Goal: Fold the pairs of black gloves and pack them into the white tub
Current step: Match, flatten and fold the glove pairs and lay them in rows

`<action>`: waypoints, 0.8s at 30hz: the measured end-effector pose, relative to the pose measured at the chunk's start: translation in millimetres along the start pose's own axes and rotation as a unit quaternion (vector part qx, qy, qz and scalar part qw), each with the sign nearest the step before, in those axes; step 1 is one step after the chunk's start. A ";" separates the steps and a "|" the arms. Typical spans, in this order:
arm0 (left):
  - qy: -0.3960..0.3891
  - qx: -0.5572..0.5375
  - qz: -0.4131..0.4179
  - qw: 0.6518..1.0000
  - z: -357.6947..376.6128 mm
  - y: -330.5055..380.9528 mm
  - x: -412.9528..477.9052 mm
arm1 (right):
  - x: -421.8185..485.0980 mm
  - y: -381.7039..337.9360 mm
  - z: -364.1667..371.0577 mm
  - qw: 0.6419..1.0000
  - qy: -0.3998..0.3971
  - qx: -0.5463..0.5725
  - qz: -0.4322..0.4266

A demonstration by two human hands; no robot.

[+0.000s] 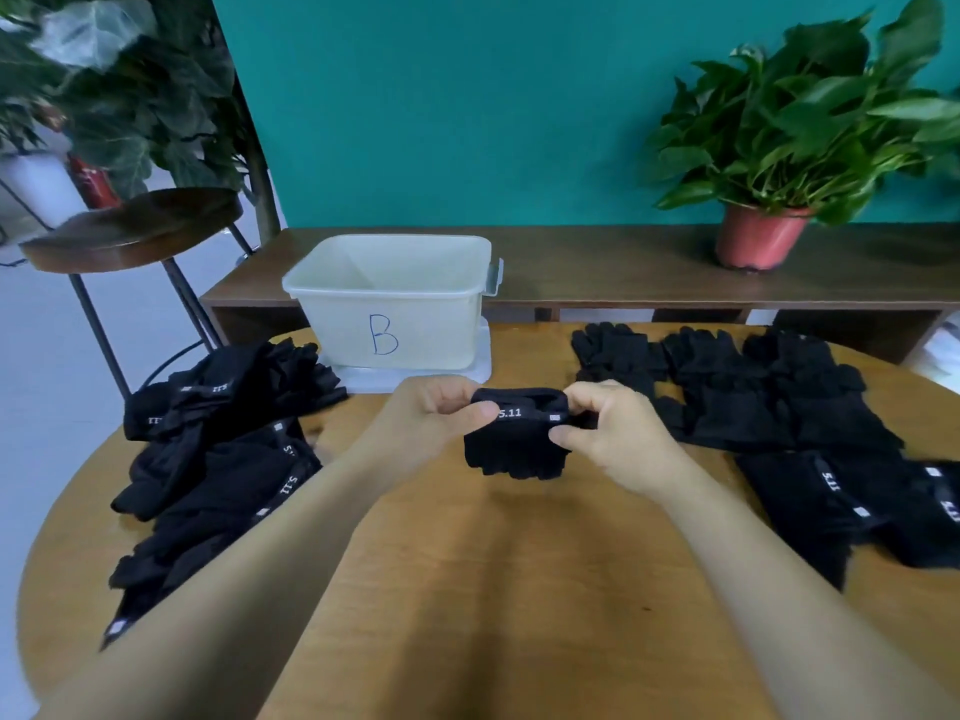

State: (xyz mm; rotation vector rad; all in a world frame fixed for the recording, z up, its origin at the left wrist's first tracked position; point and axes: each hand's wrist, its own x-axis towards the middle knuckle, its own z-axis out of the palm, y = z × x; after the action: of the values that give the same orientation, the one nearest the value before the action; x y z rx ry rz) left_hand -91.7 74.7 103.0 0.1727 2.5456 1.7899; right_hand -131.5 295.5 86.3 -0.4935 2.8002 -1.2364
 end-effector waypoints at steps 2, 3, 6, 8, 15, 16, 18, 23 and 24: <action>-0.022 0.022 0.004 1.000 5.7 -10.3 -13.6 | -17.1 7.1 9.7 0.992 0.006 -0.115 -0.045; -0.040 0.023 0.006 0.999 9.0 -20.0 -22.5 | -28.1 12.6 17.1 0.981 0.019 -0.169 -0.098; -0.073 0.038 -0.006 0.997 19.7 -52.3 -56.3 | -64.2 28.3 39.0 0.951 0.034 -0.236 -0.198; -0.076 0.086 0.009 0.993 28.9 -73.9 -76.2 | -82.8 40.3 52.8 0.944 0.019 -0.254 -0.208; -0.067 0.273 0.119 0.952 39.4 -104.0 -110.4 | -125.0 52.7 62.1 0.943 0.048 -0.257 -0.206; -0.050 0.255 0.115 0.959 37.3 -102.8 -106.8 | -123.7 50.4 58.3 0.945 0.082 -0.243 -0.201; -0.012 0.246 0.103 0.964 38.2 -97.3 -93.5 | -115.9 43.5 54.2 0.942 0.133 -0.246 -0.184; -0.028 0.414 0.093 0.905 72.0 -88.6 -69.3 | -88.2 28.0 79.1 0.932 0.049 -0.334 -0.131; -0.047 0.454 0.072 0.887 77.7 -92.4 -69.0 | -86.1 26.2 84.9 0.930 -0.006 -0.347 -0.117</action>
State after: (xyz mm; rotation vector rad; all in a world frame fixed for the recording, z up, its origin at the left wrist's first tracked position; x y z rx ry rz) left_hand -23.7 109.3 -13.2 0.4478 3.1143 0.4331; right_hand -43.0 277.6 1.7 -0.8701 3.1726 -0.1940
